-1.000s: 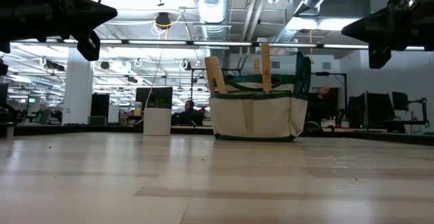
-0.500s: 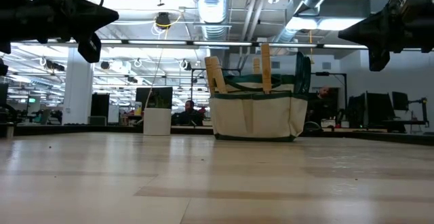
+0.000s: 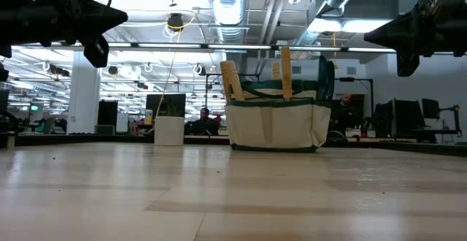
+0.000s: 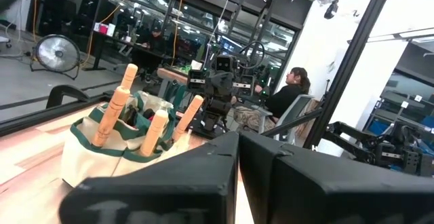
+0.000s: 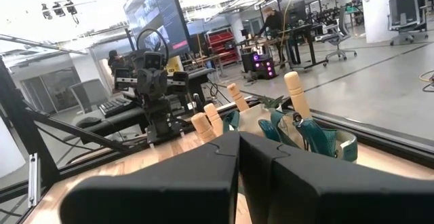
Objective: Pick & Place Garden tools in Gardening bag
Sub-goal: Return to Home Position
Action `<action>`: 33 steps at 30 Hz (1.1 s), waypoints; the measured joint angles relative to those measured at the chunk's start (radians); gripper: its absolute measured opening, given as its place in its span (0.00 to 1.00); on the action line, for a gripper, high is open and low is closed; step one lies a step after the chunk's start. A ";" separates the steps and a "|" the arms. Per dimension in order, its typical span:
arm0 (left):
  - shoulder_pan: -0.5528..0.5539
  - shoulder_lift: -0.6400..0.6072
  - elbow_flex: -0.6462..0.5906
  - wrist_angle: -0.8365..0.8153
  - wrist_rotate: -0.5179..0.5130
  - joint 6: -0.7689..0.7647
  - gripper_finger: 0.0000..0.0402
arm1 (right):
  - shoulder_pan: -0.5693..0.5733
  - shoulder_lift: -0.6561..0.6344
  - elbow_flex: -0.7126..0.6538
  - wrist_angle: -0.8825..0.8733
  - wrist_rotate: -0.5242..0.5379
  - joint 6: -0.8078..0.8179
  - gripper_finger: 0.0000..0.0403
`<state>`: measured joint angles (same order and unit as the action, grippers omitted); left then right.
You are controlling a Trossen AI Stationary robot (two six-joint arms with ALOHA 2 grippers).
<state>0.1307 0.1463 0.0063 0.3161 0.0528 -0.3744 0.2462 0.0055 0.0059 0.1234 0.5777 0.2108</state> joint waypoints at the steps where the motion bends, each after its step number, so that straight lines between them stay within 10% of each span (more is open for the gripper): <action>1: 0.000 0.000 0.000 0.000 0.000 0.000 0.00 | 0.000 0.000 0.000 0.000 0.000 0.000 0.00; 33: 0.000 0.005 0.000 0.004 0.000 0.000 0.01 | 0.000 0.000 -0.001 0.000 -0.001 0.000 0.00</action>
<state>0.1307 0.1511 0.0063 0.3201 0.0532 -0.3746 0.2462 0.0055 0.0051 0.1234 0.5770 0.2108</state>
